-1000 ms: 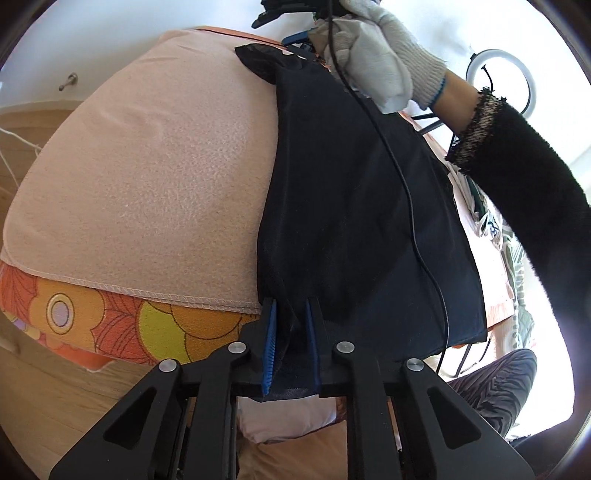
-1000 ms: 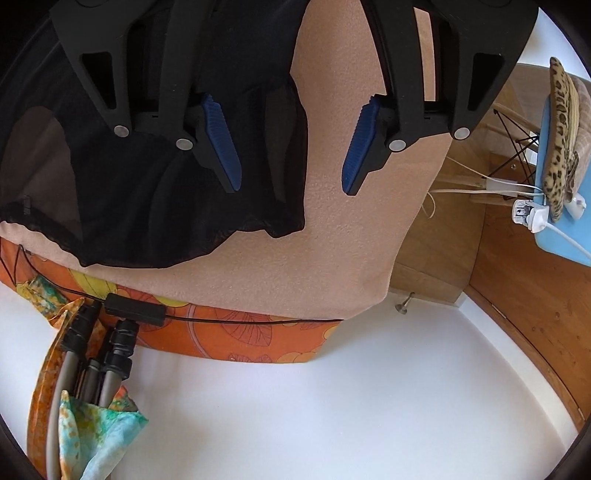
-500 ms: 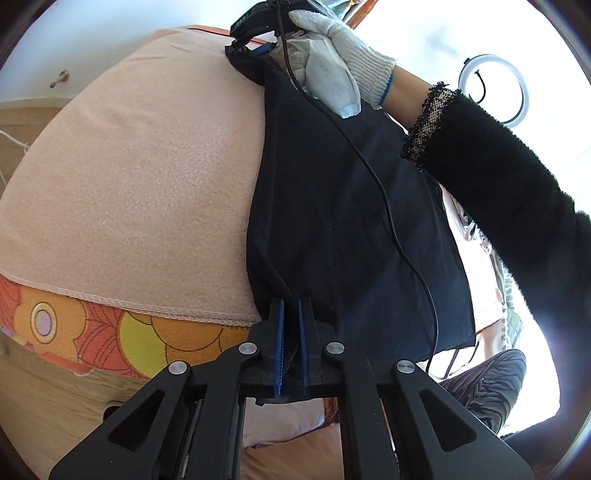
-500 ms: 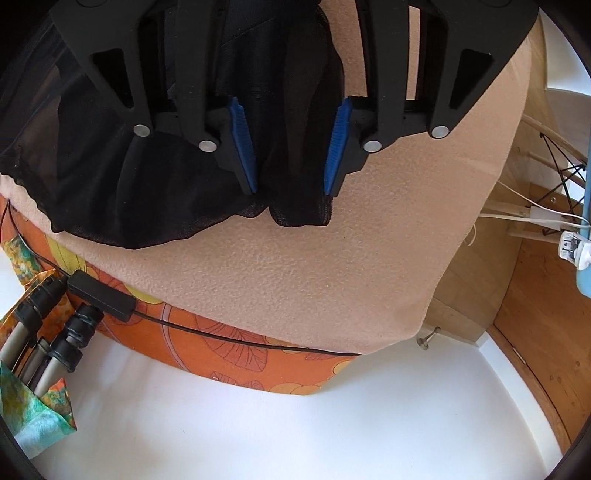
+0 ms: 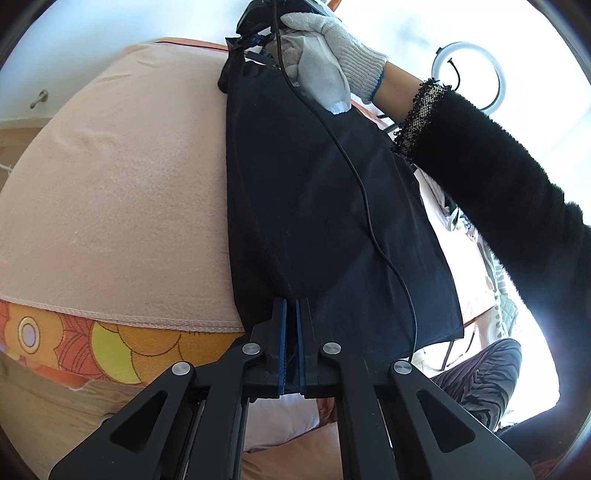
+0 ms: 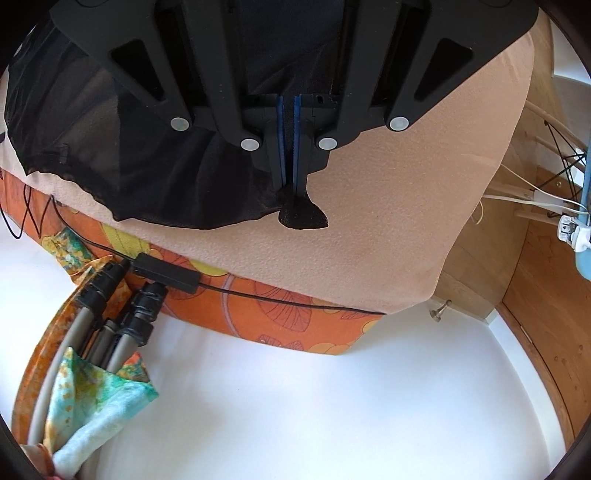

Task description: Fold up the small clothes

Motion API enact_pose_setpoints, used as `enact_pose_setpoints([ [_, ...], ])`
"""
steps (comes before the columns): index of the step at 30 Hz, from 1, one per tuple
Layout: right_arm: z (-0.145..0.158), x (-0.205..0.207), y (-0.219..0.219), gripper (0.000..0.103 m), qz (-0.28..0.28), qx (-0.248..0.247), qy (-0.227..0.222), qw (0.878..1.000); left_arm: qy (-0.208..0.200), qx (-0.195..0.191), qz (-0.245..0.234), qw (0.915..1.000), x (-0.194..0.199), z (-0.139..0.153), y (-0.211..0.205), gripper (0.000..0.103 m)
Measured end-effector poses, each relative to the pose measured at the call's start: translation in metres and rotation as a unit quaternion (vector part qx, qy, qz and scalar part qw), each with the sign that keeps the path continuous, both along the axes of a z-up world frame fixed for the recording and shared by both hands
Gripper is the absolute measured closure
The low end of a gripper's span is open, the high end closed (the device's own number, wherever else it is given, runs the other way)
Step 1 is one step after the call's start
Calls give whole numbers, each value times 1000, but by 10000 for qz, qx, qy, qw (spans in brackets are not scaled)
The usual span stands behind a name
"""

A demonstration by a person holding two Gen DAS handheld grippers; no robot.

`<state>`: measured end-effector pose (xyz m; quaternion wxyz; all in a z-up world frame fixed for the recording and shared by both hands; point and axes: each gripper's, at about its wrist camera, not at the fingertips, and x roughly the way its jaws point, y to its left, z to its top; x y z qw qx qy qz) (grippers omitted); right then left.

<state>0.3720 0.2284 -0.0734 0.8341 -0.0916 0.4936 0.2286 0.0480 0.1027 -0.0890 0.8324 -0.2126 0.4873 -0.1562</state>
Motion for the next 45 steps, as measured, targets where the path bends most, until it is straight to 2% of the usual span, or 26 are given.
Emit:
enact_pose_setpoints([
  [10, 28, 0, -79, 99, -540, 34, -264, 9982, -176, -109, -650, 9977, 13, 13, -44, 100],
  [14, 22, 5, -118, 99, -908, -272, -258, 9952, -127, -95, -995, 9949, 20, 10, -69, 100],
  [18, 12, 13, -144, 99, -1179, -358, -188, 9922, 10, -71, -1217, 9925, 26, 3, -84, 100],
  [22, 2, 16, -151, 99, -1210, -407, -173, 9917, 176, -163, -1332, 9908, 30, -2, -89, 100],
  [25, -8, 16, -148, 99, -1113, -517, -130, 9924, 92, -220, -1461, 9890, 30, 4, -87, 100],
  [28, -13, 14, -150, 98, -1053, -496, 15, 9932, -165, 104, -1430, 9895, 23, 14, -86, 100],
  [30, -9, 9, -158, 89, -1066, -377, 51, 9936, -259, 213, -1346, 9903, 19, 20, -78, 95],
  [32, 1, 0, -168, 61, -1122, -311, -40, 9932, -333, 316, -1227, 9914, 13, 22, -69, 85],
  [33, 8, -7, -174, 58, -1148, -236, -85, 9931, -392, 433, -1163, 9915, 8, 23, -65, 75],
  [36, 33, -28, -195, 58, -1137, 25, -124, 9934, -532, 780, -1166, 9887, -4, 22, -61, 73],
  [39, 60, -59, -218, 58, -1096, 432, -71, 9930, -597, 963, -1255, 9856, -13, 19, -62, 73],
  [45, 101, -158, -264, 58, -788, 934, -212, 9923, -843, 1582, -1376, 9741, -26, 19, -81, 73],
])
